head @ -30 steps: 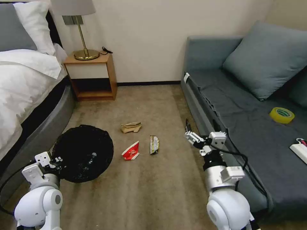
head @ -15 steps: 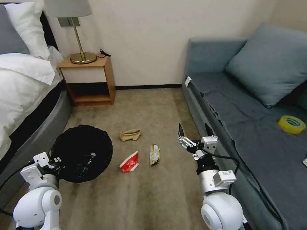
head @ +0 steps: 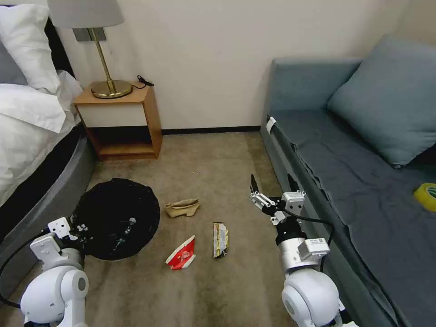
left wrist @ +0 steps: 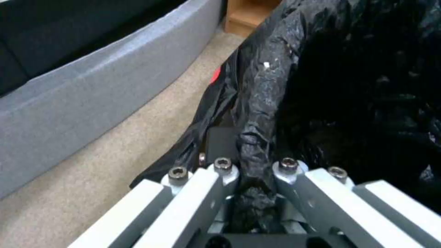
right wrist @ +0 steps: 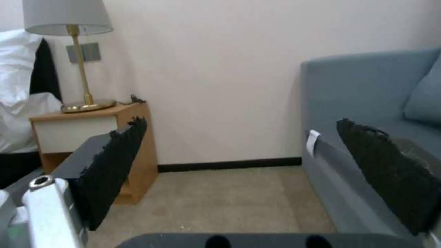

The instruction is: Pick up the trash bin, then pick up the garbage on the floor and place it into the trash bin.

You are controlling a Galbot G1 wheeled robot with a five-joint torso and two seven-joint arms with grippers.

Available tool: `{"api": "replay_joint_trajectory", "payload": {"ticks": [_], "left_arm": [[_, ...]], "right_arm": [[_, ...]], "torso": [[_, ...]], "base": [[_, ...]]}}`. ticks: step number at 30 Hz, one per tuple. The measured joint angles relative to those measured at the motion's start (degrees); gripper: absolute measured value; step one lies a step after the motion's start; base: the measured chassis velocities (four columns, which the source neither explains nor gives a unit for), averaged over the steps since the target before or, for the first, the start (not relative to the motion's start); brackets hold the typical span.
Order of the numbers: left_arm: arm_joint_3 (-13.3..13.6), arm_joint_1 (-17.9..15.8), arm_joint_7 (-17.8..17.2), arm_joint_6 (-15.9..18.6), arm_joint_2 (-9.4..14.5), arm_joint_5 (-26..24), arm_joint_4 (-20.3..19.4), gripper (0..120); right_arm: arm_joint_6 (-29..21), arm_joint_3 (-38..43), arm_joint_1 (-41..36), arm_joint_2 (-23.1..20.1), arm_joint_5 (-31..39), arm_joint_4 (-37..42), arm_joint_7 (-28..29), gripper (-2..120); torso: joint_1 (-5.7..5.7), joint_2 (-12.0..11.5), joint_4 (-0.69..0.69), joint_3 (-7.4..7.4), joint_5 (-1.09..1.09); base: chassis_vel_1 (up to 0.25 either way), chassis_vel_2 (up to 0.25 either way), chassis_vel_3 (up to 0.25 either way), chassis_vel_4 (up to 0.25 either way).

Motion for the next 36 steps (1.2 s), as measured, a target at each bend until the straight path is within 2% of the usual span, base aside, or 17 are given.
{"api": "replay_joint_trajectory", "payload": {"ticks": [13,20,22,24,25,28,30,31,33,36], "left_arm": [[-0.23,0.22,0.0,-0.08,0.14,-0.05,-0.27,3],[-0.34,0.26,0.02,0.06,0.83,-0.24,-0.86,3],[-0.59,0.61,0.01,0.53,0.93,-0.26,-1.94,3],[-0.74,1.24,0.07,0.82,0.92,-0.41,-3.35,3],[-0.74,1.24,0.07,0.82,0.92,-0.41,-3.35,3],[-1.03,1.76,0.19,0.89,0.75,-0.48,-4.86,3],[-1.04,1.81,0.19,0.89,0.72,-0.47,-4.99,3],[-1.06,1.95,0.26,0.89,0.65,-0.47,-5.35,3],[-0.69,1.94,0.38,0.83,0.26,-0.41,-5.8,3],[-0.03,1.51,0.66,0.71,0.23,-0.29,-5.32,3]], "right_arm": [[0.55,-0.99,0.72,-0.03,0.27,-0.92,-0.14,100],[2.19,-4.13,6.54,-3.07,6.62,-3.93,-1.54,100],[2.61,-7.17,11.04,-6.37,12.25,-5.94,-1.37,100],[3.02,-11.33,15.77,-11.45,18.88,-8.07,-0.41,100],[3.02,-11.33,15.77,-11.45,18.88,-8.07,-0.41,100],[3.73,-17.71,21.4,-17.07,25.29,-10.61,0.04,100],[3.8,-18.75,22.31,-17.69,26.11,-11.14,0.04,100],[4.19,-21.4,24.66,-19.08,28.07,-12.57,-0.08,100],[4.31,-28.6,32.63,-21.69,36.58,-16.24,-1.78,100],[4.04,-32.82,37.22,-23.08,39.19,-17.92,-3.85,100]], "torso": [[0.0,0.0,0.0,0.0,0.0],[0.0,0.0,0.0,0.0,0.01],[0.0,0.0,0.0,0.0,0.0],[0.0,0.0,0.01,0.0,0.02],[0.0,0.0,0.01,0.0,0.02],[0.0,0.0,0.0,0.0,0.01],[0.0,0.0,0.0,0.0,0.0],[0.0,0.0,0.0,0.0,0.01],[0.0,0.0,0.01,0.0,0.02],[0.0,0.0,0.0,0.0,0.0]], "base": [[-0.067,0.068,0.067,-0.068],[-0.037,0.023,0.042,-0.039],[0.0,0.0,0.0,0.0],[0.0,0.0,0.0,0.0],[0.0,0.0,0.0,0.0],[0.0,0.0,0.0,0.0],[0.0,0.0,0.0,0.0],[0.0,0.0,0.0,0.0],[0.0,0.0,0.0,0.0],[0.0,0.0,0.0,0.0]]}}
